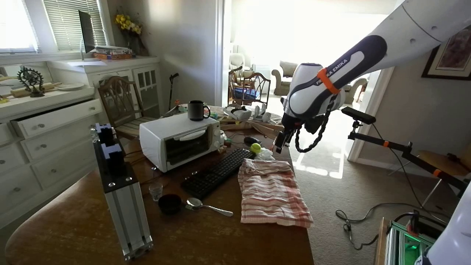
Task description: Fold the towel once along its length
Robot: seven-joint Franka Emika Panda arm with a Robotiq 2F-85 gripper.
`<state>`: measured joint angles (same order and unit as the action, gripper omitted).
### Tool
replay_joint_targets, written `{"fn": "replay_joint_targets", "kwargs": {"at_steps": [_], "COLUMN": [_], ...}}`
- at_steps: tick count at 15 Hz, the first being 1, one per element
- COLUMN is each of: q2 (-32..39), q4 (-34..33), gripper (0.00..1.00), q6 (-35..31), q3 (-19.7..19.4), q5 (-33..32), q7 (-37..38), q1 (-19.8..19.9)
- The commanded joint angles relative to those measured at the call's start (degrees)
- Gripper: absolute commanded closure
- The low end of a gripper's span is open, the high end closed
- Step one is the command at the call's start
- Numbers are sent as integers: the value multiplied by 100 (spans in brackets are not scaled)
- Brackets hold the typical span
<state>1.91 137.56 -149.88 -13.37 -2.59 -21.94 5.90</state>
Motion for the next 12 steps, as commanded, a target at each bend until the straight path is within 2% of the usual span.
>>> {"fn": "replay_joint_targets", "kwargs": {"at_steps": [1, 6, 7, 8, 12], "q2": [-31, -134, 57, 255, 1098], "q4": [0, 16, -175, -317, -987], "gripper": [0, 0, 0, 0, 0], "q6": [12, 12, 201, 207, 291], "q3": [170, 189, 200, 192, 318], "q5": [-22, -17, 608, 1038, 2315], "q7": [26, 26, -723, -1166, -2755], "q1": [152, 139, 164, 216, 706]}}
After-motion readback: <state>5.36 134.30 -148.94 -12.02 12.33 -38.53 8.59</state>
